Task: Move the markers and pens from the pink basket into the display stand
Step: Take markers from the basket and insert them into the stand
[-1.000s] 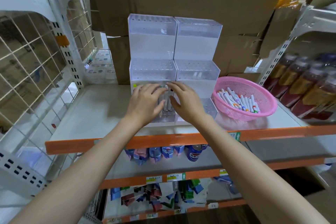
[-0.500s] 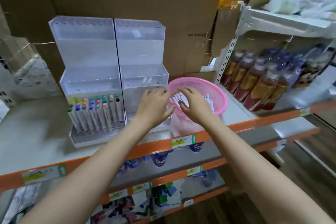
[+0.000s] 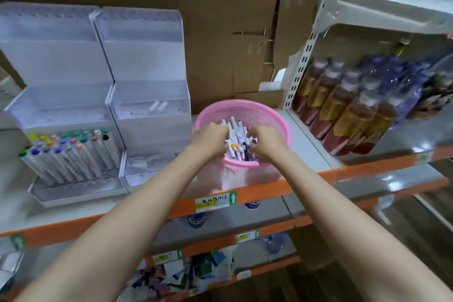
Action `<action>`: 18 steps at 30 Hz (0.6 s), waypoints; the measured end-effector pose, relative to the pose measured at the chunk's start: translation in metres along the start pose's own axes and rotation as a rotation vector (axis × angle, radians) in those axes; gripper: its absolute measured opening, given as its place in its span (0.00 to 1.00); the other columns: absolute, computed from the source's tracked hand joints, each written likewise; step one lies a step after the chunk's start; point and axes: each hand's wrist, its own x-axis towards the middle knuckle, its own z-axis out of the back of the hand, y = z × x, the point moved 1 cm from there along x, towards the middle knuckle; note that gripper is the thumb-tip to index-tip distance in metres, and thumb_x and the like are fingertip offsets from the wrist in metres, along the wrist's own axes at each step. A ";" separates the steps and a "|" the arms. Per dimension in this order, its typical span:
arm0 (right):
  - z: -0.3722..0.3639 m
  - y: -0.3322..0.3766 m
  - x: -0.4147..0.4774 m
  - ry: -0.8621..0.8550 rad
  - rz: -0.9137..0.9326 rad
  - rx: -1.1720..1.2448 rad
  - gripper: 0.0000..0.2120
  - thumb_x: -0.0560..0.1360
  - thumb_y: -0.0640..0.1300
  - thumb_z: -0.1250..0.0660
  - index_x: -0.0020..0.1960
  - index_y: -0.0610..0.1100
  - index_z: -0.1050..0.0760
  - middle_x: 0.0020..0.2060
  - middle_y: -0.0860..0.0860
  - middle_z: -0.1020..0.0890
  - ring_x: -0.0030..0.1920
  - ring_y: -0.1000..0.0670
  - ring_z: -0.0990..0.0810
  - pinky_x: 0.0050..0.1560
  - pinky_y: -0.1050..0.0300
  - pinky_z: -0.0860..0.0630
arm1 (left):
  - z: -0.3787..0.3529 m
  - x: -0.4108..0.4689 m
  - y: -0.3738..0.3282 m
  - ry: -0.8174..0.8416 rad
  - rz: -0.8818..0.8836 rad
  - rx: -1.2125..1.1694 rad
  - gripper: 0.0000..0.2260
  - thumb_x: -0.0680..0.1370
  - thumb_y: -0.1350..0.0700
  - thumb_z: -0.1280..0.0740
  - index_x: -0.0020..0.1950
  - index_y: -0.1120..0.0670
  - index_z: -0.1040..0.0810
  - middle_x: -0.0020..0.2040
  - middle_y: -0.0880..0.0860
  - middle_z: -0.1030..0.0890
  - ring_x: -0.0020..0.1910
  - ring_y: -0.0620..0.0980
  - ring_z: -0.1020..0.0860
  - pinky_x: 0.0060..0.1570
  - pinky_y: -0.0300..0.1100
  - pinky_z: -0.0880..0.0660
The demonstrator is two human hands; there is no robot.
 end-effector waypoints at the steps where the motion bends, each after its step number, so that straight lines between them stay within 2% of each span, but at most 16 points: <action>1: -0.001 -0.002 0.003 0.001 0.011 0.010 0.16 0.73 0.36 0.37 0.60 0.44 0.24 0.56 0.44 0.20 0.57 0.42 0.23 0.49 0.51 0.25 | -0.001 0.004 -0.002 0.008 0.027 0.006 0.08 0.75 0.60 0.37 0.51 0.58 0.21 0.49 0.57 0.19 0.48 0.57 0.21 0.42 0.46 0.25; 4: -0.002 -0.003 0.012 0.003 0.092 0.022 0.21 0.76 0.39 0.39 0.68 0.48 0.28 0.57 0.44 0.20 0.58 0.40 0.23 0.49 0.51 0.27 | -0.005 0.014 -0.008 -0.005 0.119 0.046 0.09 0.76 0.55 0.36 0.54 0.56 0.22 0.51 0.56 0.19 0.50 0.56 0.22 0.40 0.43 0.30; 7: -0.003 -0.001 0.018 0.086 0.217 -0.141 0.25 0.76 0.41 0.39 0.72 0.54 0.33 0.65 0.46 0.25 0.64 0.41 0.28 0.55 0.49 0.30 | -0.012 0.020 -0.011 -0.064 0.219 0.063 0.13 0.76 0.48 0.35 0.57 0.53 0.23 0.51 0.55 0.18 0.52 0.57 0.21 0.40 0.42 0.32; 9: -0.007 0.001 0.022 0.095 0.242 -0.189 0.20 0.77 0.43 0.40 0.68 0.55 0.29 0.63 0.48 0.26 0.64 0.42 0.30 0.57 0.48 0.32 | -0.015 0.022 -0.013 -0.081 0.260 0.048 0.14 0.74 0.48 0.34 0.57 0.51 0.23 0.50 0.54 0.18 0.51 0.56 0.21 0.39 0.42 0.32; 11: -0.008 0.001 0.026 0.030 0.232 -0.161 0.14 0.77 0.42 0.40 0.59 0.50 0.22 0.55 0.47 0.22 0.59 0.42 0.27 0.50 0.50 0.34 | -0.015 0.022 -0.013 -0.080 0.281 0.023 0.11 0.73 0.50 0.33 0.54 0.51 0.23 0.49 0.52 0.18 0.50 0.55 0.21 0.38 0.41 0.33; 14: -0.007 0.000 0.028 -0.066 0.238 -0.167 0.08 0.75 0.42 0.39 0.47 0.45 0.21 0.45 0.46 0.18 0.50 0.42 0.23 0.43 0.52 0.32 | -0.014 0.018 -0.013 -0.109 0.278 -0.002 0.03 0.74 0.53 0.33 0.46 0.51 0.25 0.46 0.52 0.18 0.45 0.54 0.22 0.36 0.41 0.35; 18: -0.008 -0.002 0.029 -0.036 0.242 -0.126 0.06 0.73 0.45 0.35 0.46 0.45 0.21 0.43 0.46 0.18 0.48 0.42 0.21 0.44 0.51 0.27 | -0.015 0.019 -0.013 -0.124 0.279 -0.017 0.08 0.73 0.52 0.33 0.50 0.53 0.21 0.44 0.51 0.18 0.45 0.54 0.21 0.36 0.41 0.33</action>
